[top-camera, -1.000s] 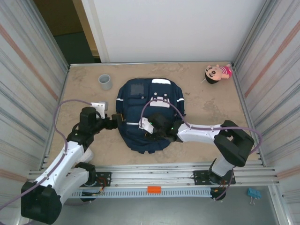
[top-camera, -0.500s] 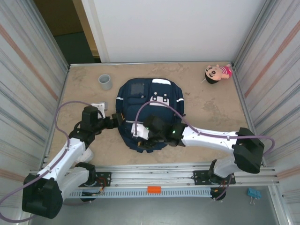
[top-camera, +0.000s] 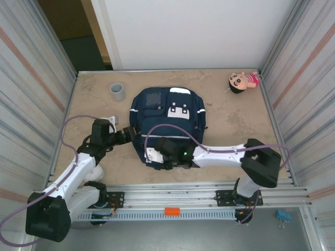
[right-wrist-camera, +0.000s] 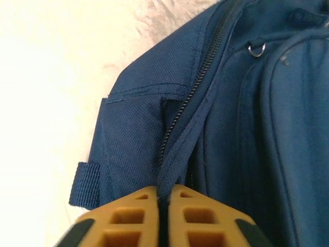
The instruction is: Pack the student bag
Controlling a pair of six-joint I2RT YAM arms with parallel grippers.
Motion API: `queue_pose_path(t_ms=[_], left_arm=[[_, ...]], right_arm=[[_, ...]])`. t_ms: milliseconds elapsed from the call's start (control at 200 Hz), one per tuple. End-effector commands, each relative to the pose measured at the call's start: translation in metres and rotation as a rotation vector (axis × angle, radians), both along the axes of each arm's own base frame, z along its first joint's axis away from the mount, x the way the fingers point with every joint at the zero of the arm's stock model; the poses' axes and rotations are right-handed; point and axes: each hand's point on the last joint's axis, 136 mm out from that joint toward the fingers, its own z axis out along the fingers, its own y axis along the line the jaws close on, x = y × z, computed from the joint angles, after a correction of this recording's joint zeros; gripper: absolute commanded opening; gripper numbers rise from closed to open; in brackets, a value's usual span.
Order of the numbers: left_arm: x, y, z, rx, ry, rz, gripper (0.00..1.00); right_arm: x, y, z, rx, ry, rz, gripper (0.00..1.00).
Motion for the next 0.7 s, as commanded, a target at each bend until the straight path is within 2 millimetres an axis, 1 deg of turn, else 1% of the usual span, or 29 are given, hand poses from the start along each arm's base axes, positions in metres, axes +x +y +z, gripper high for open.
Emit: queue_pose_path(t_ms=[0,50,100,110,135,185,271,371,526,621,697], left_arm=[[0.006,-0.007,0.012,-0.017,-0.038,-0.045,0.76],[0.007,-0.015,0.016,-0.041,-0.053,-0.088,0.74],[0.007,-0.023,0.019,-0.065,-0.069,-0.135,0.73],[0.007,-0.024,0.02,-0.069,-0.072,-0.142,0.73],[0.006,-0.03,0.022,-0.086,-0.079,-0.175,0.73],[0.005,-0.038,0.025,-0.11,-0.097,-0.227,0.73],[-0.001,-0.055,0.032,-0.163,-0.126,-0.338,0.73],[-0.008,-0.068,0.035,-0.193,-0.162,-0.429,0.74],[-0.021,-0.091,0.042,-0.224,-0.255,-0.563,0.74],[-0.028,-0.101,0.042,-0.167,-0.305,-0.629,0.74],[-0.029,-0.104,0.032,-0.08,-0.327,-0.649,0.73]], right_arm=[[0.007,-0.026,0.042,0.021,-0.116,0.059,0.0],[0.002,-0.036,0.058,0.063,-0.104,0.1,0.0],[0.0,-0.047,0.076,0.118,-0.084,0.135,0.0],[-0.003,-0.048,0.079,0.128,-0.079,0.152,0.0],[-0.005,-0.053,0.085,0.147,-0.077,0.178,0.0],[-0.006,-0.064,0.1,0.203,-0.079,0.21,0.0],[-0.005,-0.078,0.116,0.266,-0.075,0.223,0.0],[-0.005,-0.086,0.114,0.249,-0.07,0.235,0.0],[-0.005,-0.091,0.108,0.213,-0.072,0.244,0.0],[-0.009,-0.091,0.109,0.211,-0.063,0.26,0.0],[-0.009,-0.091,0.11,0.213,-0.065,0.266,0.0]])
